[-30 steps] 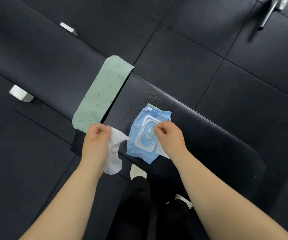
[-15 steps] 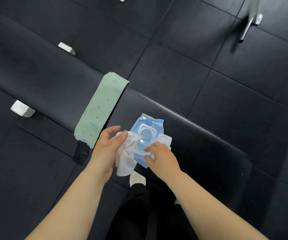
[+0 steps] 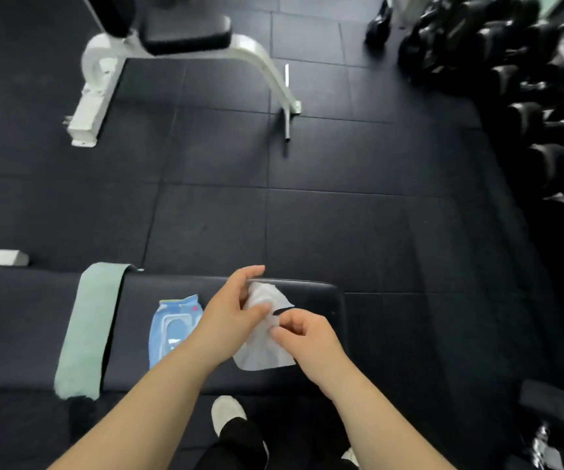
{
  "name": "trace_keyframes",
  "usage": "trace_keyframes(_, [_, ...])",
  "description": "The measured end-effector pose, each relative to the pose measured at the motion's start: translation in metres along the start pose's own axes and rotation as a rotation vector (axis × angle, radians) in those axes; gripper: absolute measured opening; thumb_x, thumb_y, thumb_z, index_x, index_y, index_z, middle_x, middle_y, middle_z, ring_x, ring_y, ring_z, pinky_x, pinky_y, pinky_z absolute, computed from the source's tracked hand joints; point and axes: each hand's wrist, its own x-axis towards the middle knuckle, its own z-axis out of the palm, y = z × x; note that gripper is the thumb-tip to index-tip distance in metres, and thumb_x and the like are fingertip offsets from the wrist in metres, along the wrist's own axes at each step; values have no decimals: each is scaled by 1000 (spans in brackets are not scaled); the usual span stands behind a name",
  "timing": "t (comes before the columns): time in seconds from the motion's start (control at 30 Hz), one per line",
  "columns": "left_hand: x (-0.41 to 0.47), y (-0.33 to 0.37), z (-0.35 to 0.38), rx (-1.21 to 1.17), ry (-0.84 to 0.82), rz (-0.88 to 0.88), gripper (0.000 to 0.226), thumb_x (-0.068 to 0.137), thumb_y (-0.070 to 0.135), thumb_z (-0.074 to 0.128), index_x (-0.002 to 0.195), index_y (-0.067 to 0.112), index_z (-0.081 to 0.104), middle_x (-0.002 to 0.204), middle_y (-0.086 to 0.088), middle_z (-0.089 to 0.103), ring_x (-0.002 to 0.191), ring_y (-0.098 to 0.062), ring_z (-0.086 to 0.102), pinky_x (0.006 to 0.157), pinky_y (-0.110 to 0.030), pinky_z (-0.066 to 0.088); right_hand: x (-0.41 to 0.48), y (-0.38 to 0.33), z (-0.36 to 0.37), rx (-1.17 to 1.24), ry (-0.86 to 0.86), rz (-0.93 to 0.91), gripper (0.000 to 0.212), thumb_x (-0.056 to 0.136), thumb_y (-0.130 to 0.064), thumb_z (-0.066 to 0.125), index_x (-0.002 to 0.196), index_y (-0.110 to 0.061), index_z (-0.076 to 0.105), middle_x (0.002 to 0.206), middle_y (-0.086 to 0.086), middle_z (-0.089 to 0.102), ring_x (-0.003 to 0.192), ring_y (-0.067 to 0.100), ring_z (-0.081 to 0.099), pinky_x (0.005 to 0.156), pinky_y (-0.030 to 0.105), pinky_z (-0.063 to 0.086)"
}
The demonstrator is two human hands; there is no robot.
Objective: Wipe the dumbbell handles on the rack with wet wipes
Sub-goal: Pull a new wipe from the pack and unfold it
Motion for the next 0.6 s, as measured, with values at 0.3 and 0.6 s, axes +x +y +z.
trace_keyframes(0.3, [-37,69,179,93,-135,38,27,91,9,49,84,33,58,83,7,62,71,-5,57,54,-16,41,-142,73,-163,215,345,42,16,85,-9,54,71,-15,54,63,-8,48,52,-3,41,51,6,34])
trace_keyframes(0.6, [-112,113,391,4,-743,-167,16,91,13,50,94,14,66,77,-6,69,64,-16,65,52,-25,51,-275,151,-297,521,334,-79,44,66,-47,63,101,-21,67,101,0,70,101,15,63,89,27,48])
